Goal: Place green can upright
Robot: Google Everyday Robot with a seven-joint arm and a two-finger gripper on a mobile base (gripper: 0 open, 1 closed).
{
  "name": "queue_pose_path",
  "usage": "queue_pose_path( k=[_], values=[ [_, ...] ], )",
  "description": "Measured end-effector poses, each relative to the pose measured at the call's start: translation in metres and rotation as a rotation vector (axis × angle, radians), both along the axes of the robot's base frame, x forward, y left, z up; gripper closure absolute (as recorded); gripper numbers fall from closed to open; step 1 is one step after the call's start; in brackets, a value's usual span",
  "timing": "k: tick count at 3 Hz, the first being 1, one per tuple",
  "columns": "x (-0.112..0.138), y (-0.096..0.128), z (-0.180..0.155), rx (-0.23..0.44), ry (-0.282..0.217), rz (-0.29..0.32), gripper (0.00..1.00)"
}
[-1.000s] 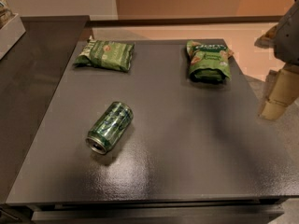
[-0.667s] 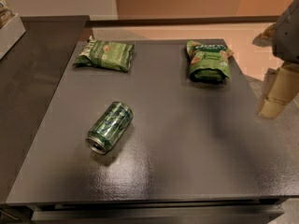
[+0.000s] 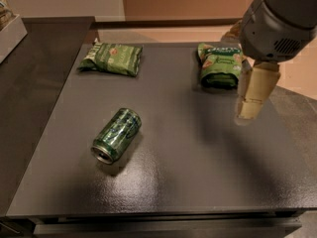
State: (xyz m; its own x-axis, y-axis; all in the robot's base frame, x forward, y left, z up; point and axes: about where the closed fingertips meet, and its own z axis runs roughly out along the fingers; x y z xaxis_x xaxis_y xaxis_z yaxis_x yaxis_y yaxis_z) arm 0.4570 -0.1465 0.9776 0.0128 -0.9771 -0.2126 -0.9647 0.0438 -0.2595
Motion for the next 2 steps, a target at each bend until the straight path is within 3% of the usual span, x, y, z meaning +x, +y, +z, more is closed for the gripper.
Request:
queue_pose_path(
  k=[2],
  values=[
    [0.007, 0.094, -0.007, -0.030, -0.050, 0.348, 0.00]
  ],
)
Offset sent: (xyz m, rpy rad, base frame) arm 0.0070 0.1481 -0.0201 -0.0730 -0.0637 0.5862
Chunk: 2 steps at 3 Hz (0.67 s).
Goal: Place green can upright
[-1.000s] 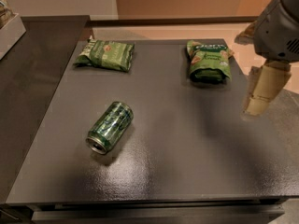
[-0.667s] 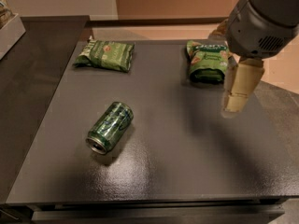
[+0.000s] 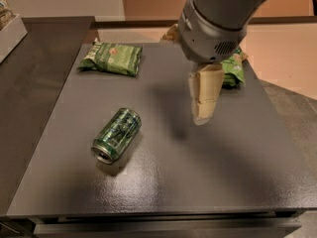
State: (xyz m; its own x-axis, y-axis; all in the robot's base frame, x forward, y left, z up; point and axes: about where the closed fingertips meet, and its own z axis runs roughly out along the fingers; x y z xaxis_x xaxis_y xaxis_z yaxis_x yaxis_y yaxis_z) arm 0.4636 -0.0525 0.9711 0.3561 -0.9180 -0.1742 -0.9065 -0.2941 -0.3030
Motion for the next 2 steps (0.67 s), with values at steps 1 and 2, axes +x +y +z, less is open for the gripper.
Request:
queue_pose_path(
  k=[1, 2],
  values=[
    [-0.002, 0.041, -0.013, -0.040, -0.015, 0.164, 0.00],
    [-0.009, 0.072, -0.031, -0.084, -0.002, 0.303, 0.00]
  ],
)
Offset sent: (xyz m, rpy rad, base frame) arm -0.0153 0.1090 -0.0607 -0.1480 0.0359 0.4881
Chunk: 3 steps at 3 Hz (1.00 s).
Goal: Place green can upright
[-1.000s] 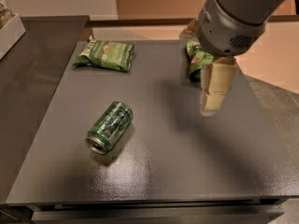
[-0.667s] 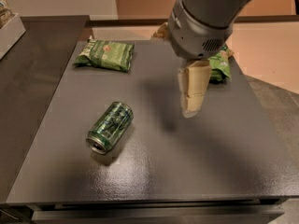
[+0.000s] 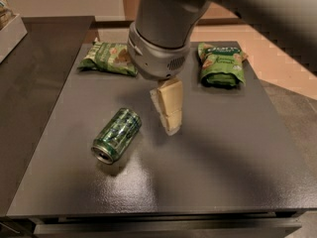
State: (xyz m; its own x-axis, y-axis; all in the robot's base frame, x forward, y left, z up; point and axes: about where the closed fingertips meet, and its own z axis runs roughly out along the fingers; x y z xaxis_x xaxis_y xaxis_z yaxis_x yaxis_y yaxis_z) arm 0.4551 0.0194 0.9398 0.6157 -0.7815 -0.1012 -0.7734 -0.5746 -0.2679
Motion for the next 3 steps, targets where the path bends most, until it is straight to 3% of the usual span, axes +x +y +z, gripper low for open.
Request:
queue_pose_path(
  k=[2, 3],
  values=[
    [-0.023, 0.045, -0.045, -0.117, 0.036, 0.226, 0.00],
    [-0.032, 0.055, -0.064, -0.162, 0.045, 0.285, 0.00]
  ],
)
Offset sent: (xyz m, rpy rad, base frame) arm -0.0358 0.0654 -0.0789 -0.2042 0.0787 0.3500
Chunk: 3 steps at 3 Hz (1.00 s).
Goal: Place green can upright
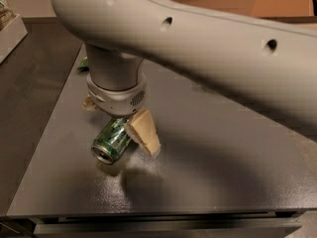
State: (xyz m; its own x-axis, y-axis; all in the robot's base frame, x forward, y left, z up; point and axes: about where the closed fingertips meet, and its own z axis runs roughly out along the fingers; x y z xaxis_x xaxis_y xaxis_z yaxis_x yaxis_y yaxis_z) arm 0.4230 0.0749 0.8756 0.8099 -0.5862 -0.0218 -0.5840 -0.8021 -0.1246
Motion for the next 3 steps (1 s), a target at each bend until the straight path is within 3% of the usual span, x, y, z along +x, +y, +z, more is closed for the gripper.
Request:
queue_pose_path(
  k=[2, 3],
  values=[
    [-0.008, 0.010, -0.022, -0.059, -0.003, 0.061, 0.00],
    [-0.008, 0.012, -0.028, -0.081, -0.002, 0.070, 0.18]
  ],
)
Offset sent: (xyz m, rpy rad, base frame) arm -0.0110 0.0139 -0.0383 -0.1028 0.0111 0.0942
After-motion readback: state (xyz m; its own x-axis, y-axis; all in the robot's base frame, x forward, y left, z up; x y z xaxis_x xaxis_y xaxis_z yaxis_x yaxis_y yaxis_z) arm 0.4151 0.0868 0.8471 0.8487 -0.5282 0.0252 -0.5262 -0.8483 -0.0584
